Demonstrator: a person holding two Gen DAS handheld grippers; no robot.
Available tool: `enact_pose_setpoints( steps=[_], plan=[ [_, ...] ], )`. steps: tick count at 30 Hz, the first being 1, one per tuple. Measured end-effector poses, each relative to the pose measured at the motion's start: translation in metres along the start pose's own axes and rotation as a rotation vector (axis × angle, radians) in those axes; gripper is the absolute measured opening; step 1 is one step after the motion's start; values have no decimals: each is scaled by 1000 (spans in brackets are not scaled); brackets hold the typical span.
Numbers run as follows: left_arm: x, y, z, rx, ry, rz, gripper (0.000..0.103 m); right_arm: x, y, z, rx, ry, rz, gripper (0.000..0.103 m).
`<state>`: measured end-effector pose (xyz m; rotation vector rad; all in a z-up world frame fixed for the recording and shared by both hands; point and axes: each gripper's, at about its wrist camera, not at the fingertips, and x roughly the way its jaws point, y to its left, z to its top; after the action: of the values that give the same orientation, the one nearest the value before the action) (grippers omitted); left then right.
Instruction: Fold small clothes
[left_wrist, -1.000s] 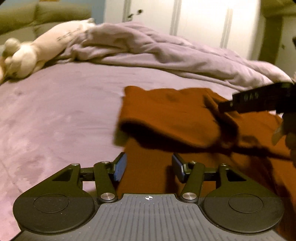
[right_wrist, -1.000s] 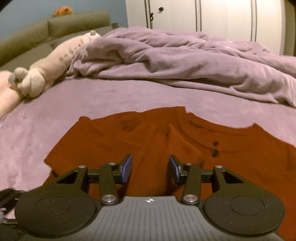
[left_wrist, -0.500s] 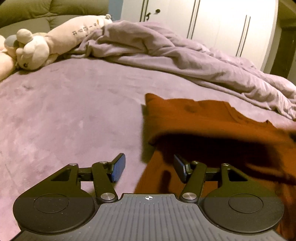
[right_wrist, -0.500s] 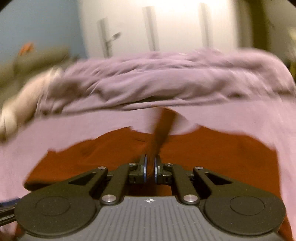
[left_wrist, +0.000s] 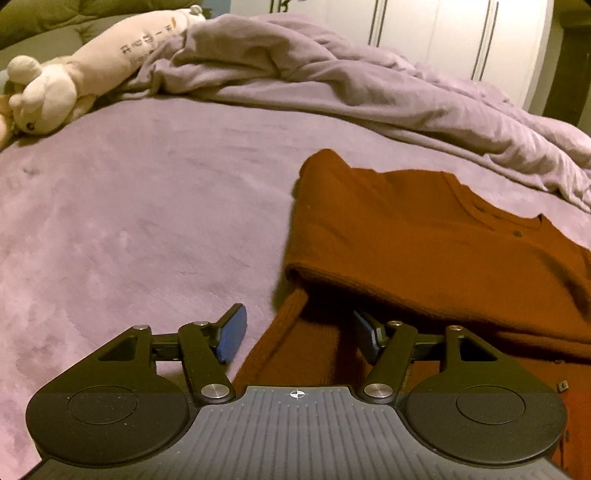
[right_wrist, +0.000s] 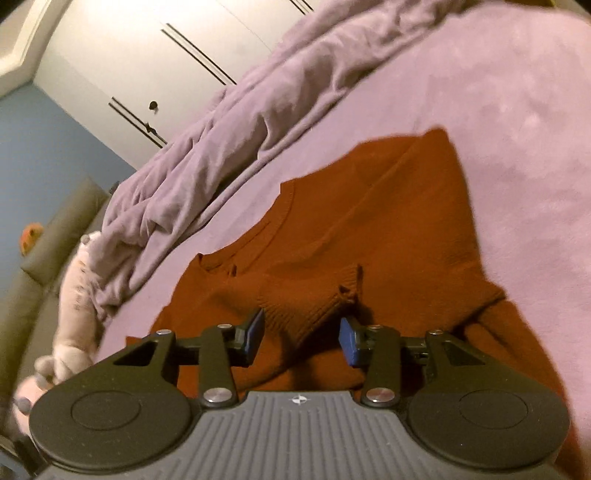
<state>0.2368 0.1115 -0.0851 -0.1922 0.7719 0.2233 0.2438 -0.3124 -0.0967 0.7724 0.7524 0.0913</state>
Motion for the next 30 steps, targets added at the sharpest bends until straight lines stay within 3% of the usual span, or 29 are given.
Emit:
enact_pose_setpoints(
  steps=[2,3,4,5,8,11,14,19,28,30],
  plan=[
    [0,0,0,9,1,1,70,9,-2,4,50,10,25,39],
    [0,1,1,9,2,0,70,12,-4,6,65,16,33,30],
    [0,1,1,7,1,2,70,15,-2,8,62,20,32,13],
    [0,1,1,3,-2,5,70,17,1,10,40,25,17,6],
    [0,1,6,-1,-16,26,70,6,25,13,-139,-31,-42,6],
    [3,5,9,-20,-11,44,70,-19,43,16,-263,-150,22,6],
    [4,11,10,-44,8,24,70,-30,42,19,-329,-229,-73,5],
    [4,7,6,-19,4,38,72,4,4,18,-305,-66,-256,6],
    [-5,15,9,-17,-8,49,73,-13,6,20,-345,-122,-190,6],
    [-10,17,8,-21,-8,55,73,-12,2,25,-332,-113,-255,11]
  ],
)
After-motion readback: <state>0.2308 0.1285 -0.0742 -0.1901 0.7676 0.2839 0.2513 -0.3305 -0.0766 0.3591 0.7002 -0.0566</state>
